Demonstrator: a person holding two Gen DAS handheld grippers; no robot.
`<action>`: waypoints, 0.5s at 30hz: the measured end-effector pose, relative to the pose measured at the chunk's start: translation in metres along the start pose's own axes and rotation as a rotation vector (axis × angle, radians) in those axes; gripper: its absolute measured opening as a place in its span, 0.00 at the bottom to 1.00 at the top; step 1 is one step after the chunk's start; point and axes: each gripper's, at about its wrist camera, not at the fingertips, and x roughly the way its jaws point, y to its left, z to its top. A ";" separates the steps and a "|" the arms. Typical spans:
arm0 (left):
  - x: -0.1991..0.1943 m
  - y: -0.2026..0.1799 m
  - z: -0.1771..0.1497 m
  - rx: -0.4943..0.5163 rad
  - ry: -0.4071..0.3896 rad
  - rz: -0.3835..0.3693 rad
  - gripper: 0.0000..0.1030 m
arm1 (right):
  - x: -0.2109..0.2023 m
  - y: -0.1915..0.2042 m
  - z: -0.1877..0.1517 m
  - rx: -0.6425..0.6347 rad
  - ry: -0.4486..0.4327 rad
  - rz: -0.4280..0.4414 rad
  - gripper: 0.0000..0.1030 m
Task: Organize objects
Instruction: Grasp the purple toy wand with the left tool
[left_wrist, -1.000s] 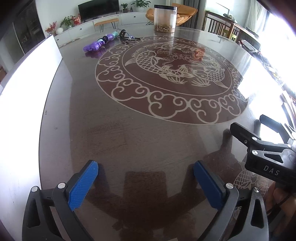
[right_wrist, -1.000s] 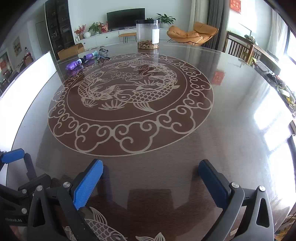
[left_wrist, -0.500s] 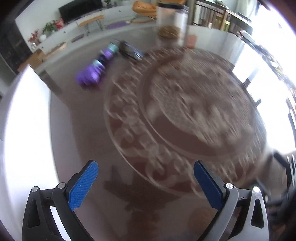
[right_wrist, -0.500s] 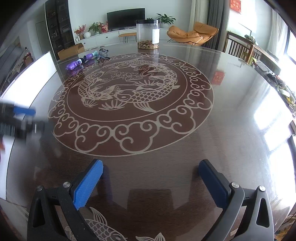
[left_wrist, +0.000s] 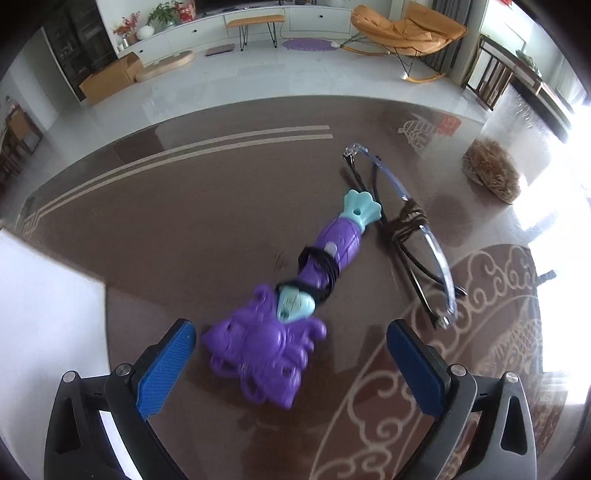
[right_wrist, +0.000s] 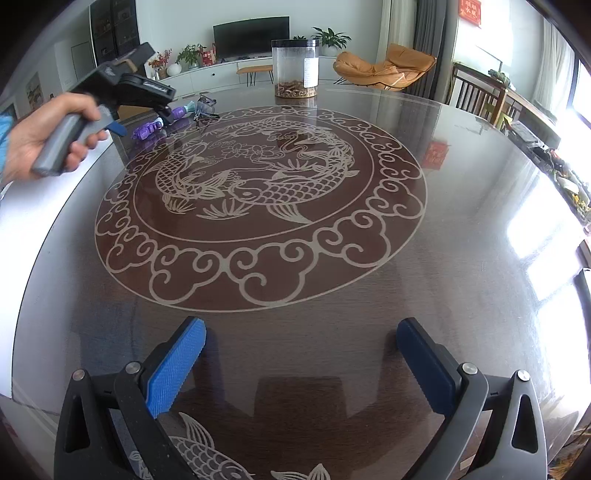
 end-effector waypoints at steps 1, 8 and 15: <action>0.005 0.000 0.002 0.000 -0.001 -0.013 1.00 | 0.000 0.000 0.000 -0.001 0.000 0.001 1.00; 0.007 0.002 -0.002 -0.005 -0.104 -0.022 1.00 | -0.001 0.002 0.001 -0.005 0.001 0.003 1.00; -0.016 -0.004 -0.023 -0.005 -0.152 -0.010 0.47 | -0.001 0.003 0.001 -0.006 0.001 0.004 1.00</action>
